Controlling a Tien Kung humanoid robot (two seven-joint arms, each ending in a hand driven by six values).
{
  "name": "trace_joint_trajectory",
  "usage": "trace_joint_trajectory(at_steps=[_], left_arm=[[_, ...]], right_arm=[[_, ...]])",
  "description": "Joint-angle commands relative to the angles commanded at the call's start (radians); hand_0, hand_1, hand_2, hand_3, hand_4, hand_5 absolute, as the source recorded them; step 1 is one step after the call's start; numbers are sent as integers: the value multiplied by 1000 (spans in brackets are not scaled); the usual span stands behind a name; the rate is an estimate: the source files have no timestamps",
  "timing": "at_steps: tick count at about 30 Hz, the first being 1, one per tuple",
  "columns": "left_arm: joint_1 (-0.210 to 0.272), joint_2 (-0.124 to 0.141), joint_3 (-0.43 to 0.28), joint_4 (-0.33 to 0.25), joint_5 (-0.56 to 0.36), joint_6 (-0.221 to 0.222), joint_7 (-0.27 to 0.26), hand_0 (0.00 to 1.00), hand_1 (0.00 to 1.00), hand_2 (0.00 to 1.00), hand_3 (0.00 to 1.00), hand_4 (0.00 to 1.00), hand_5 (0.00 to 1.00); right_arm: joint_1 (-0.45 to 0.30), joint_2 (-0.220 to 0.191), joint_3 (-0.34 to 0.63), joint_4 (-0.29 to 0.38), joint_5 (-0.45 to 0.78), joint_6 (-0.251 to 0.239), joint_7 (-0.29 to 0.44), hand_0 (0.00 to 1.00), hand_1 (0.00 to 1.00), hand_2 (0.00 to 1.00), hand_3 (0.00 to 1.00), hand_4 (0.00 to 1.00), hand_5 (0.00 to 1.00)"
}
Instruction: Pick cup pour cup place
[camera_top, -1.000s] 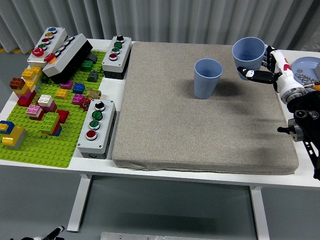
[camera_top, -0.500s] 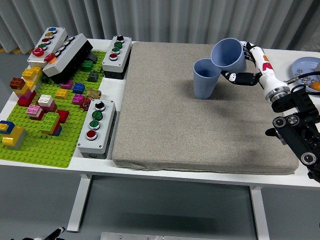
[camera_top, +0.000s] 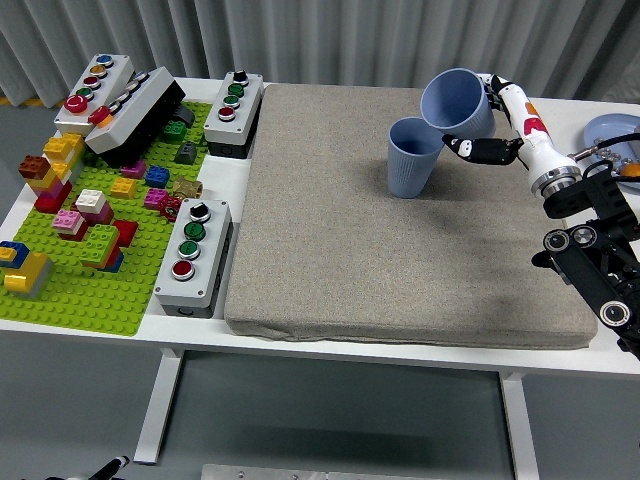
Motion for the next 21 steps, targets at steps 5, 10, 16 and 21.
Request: trace_joint_trajectory(at_steps=[5, 10, 16, 21], left_arm=[[-2, 0, 0, 0, 3, 0, 0, 830, 840, 913, 814, 636, 998], [-5, 0, 0, 0, 4, 0, -1, 831, 840, 913, 814, 636, 998], [-9, 0, -2, 0, 5, 1, -2, 830, 841, 913, 814, 636, 998], [-10, 1, -2, 0, 6, 0, -2, 831, 841, 915, 814, 635, 998]], right_arm=[[5, -4, -8, -9, -35, -13, 10, 731, 604, 489, 549, 685, 77], [9, -10, -20, -17, -71, -22, 12, 731, 603, 488, 548, 685, 78], [13, -13, -37, -18, -116, -25, 5, 731, 603, 488, 547, 684, 77], [33, -23, -63, -37, -118, -25, 9, 730, 603, 486, 544, 685, 76]])
